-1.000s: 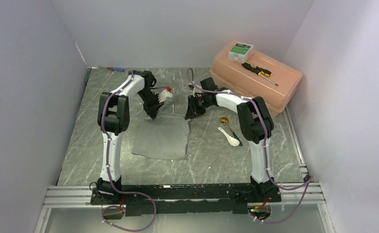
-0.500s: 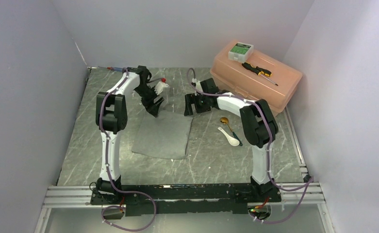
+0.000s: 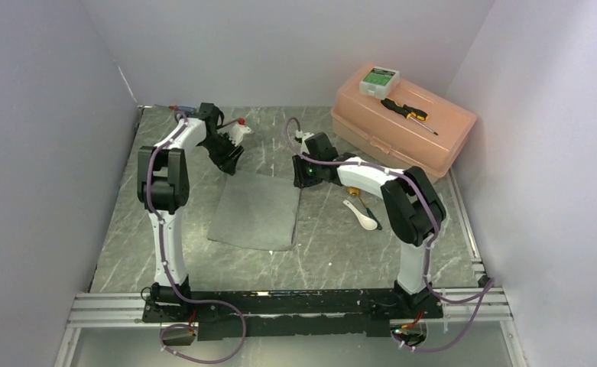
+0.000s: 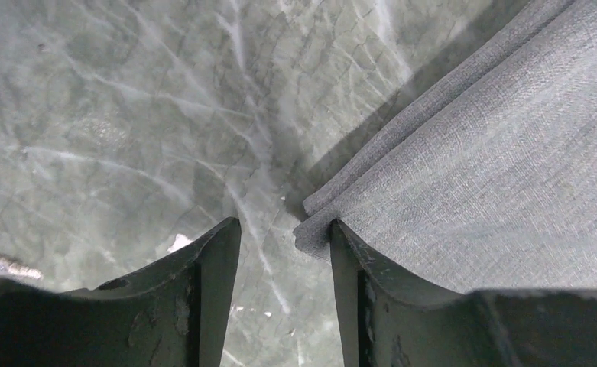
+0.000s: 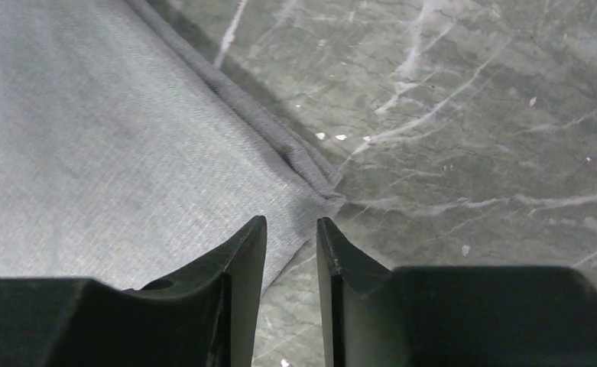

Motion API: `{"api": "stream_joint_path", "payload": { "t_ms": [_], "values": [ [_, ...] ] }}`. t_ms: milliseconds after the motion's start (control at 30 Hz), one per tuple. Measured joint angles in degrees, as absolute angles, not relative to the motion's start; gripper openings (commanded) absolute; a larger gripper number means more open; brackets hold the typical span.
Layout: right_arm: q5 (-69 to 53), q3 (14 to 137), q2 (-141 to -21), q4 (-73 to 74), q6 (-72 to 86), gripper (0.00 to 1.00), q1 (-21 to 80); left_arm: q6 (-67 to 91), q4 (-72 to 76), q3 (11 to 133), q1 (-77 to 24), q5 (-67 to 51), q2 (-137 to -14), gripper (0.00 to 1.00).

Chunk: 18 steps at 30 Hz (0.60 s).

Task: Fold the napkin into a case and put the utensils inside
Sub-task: Smooth out the lower triangle-folded napkin at the center of the board.

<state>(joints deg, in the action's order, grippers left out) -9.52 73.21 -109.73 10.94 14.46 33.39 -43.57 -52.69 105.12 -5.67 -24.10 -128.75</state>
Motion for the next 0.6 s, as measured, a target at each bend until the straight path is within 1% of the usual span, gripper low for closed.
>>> {"api": "stream_joint_path", "payload": {
  "t_ms": [100,167,233,333,433,500,533,567,600],
  "values": [
    [-8.67,73.54,-111.79,11.05,14.63,0.37,33.17,-43.18,-50.65,103.61,-5.91,-23.94,-128.55,0.50],
    [-7.92,73.56,-113.08,11.20,14.66,0.36,33.12,-42.50,-48.86,102.32,-6.02,-23.70,-127.96,0.51],
    [-7.60,73.65,-113.80,11.53,14.66,0.27,33.08,-41.98,-47.22,100.82,-6.02,-23.53,-127.17,0.51],
    [-7.03,74.48,-114.48,11.66,14.52,0.08,33.08,-40.58,-44.16,98.30,-6.09,-22.70,-125.73,0.51],
    [-5.76,75.24,-114.67,11.60,14.33,0.05,33.19,-39.11,-42.28,97.14,-6.09,-22.28,-125.08,0.55],
    [-4.97,76.01,-114.87,11.66,14.11,0.05,33.15,-38.24,-41.78,97.06,-6.09,-21.96,-124.99,0.63],
    [-4.64,76.90,-115.24,11.79,13.96,0.05,33.08,-37.95,-41.54,97.08,-6.09,-21.74,-124.97,0.84],
    [-4.47,77.47,-115.57,11.77,13.85,0.06,33.01,-37.63,-41.60,97.23,-6.07,-21.56,-124.95,0.93],
    [-4.25,78.15,-115.98,11.84,13.65,0.06,32.95,-37.06,-42.13,97.76,-6.07,-21.39,-124.95,0.94]
  ]
}}
